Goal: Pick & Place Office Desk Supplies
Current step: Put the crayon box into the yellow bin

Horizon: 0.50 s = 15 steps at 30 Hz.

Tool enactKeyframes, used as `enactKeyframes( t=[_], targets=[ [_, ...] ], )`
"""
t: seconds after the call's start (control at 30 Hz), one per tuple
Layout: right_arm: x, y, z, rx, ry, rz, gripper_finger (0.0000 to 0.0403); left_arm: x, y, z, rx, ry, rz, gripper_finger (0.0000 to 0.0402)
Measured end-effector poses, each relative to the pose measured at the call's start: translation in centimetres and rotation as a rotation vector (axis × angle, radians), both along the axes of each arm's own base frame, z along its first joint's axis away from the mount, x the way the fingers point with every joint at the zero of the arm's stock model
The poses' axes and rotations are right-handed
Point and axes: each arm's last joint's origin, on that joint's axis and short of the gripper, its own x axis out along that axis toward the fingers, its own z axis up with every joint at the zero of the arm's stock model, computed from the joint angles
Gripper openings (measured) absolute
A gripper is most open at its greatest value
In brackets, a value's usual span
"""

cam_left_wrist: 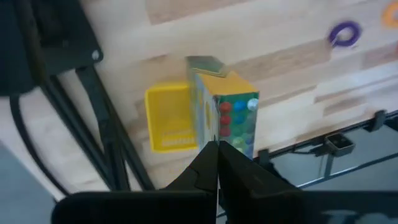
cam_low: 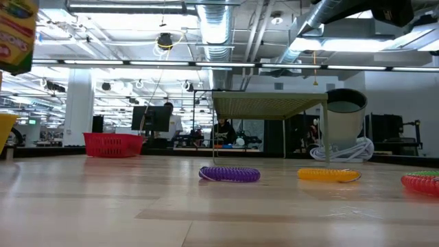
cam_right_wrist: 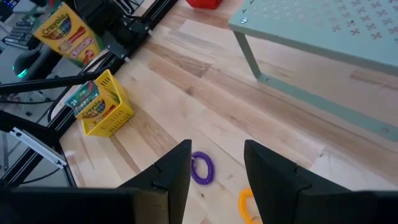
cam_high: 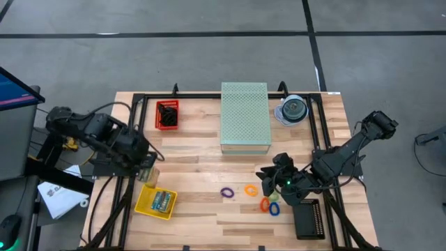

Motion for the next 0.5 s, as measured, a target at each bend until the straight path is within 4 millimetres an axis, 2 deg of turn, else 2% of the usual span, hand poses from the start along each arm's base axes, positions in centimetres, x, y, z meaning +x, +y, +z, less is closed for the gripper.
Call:
enactKeyframes(
  t=[0.5],
  targets=[
    [-0.5, 0.7, 0.0, -0.022, 0.01, 0.044, 0.0146, 0.3, -5.4, -1.8, 0.02, 0.177, -0.004, 0.0]
  ],
)
